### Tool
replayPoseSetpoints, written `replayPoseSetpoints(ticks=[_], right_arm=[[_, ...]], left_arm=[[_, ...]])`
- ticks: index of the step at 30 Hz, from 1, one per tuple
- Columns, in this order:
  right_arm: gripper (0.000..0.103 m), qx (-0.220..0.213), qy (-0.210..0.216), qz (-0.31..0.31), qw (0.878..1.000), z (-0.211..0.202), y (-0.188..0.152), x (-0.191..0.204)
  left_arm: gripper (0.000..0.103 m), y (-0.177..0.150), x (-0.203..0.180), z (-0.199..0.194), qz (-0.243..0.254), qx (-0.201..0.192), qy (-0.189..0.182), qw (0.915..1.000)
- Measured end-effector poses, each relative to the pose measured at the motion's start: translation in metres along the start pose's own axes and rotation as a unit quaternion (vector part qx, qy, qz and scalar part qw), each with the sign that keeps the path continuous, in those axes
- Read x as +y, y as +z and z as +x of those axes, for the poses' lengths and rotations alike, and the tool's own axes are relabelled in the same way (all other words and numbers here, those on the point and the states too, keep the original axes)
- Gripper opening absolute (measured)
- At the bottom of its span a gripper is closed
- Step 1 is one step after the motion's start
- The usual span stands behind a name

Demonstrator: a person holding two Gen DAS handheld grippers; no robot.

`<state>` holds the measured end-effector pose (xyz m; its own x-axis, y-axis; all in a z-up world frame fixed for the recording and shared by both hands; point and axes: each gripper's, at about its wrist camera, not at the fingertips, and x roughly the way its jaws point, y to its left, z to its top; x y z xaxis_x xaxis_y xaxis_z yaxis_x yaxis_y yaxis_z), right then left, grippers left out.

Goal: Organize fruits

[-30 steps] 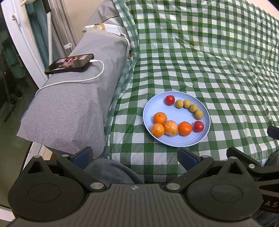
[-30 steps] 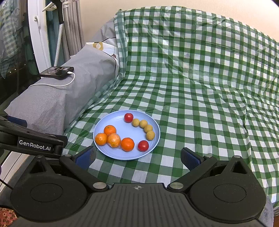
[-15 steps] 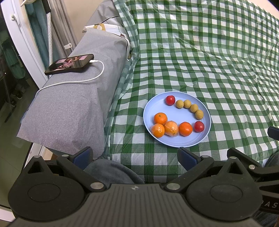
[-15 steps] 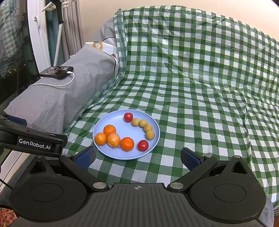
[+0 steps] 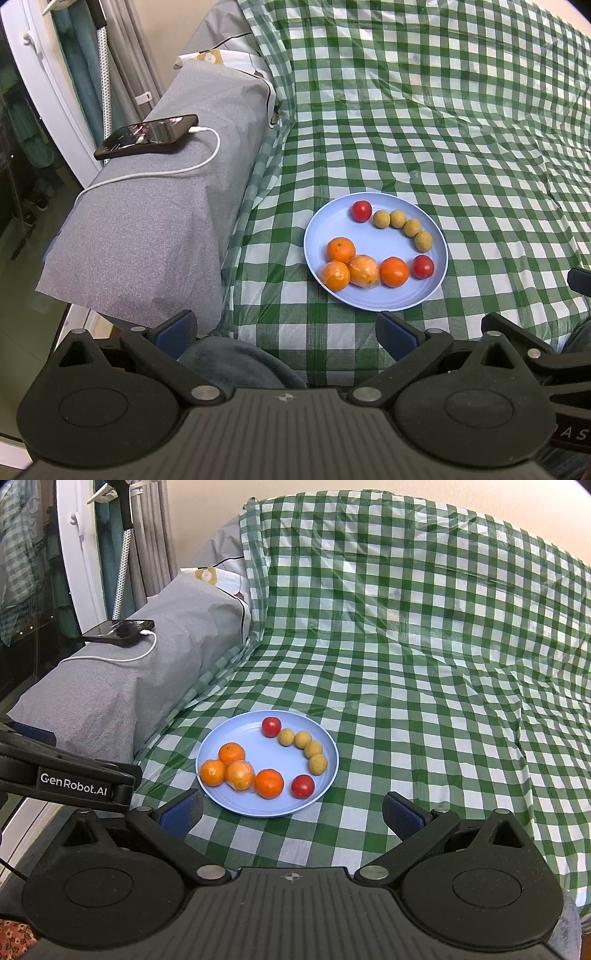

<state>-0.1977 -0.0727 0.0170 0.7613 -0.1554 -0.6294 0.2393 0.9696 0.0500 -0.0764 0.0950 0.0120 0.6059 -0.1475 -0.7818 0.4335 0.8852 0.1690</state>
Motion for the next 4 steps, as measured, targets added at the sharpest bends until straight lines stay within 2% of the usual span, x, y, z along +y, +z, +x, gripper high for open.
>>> replayPoseSetpoints(ticks=[4], right_arm=[[0.102,0.002,0.002,0.002,1.0,-0.0001,-0.0009,-0.0016]], left_arm=[[0.103,0.0004,-0.0031,0.0008,0.004,0.0,0.006,1.0]])
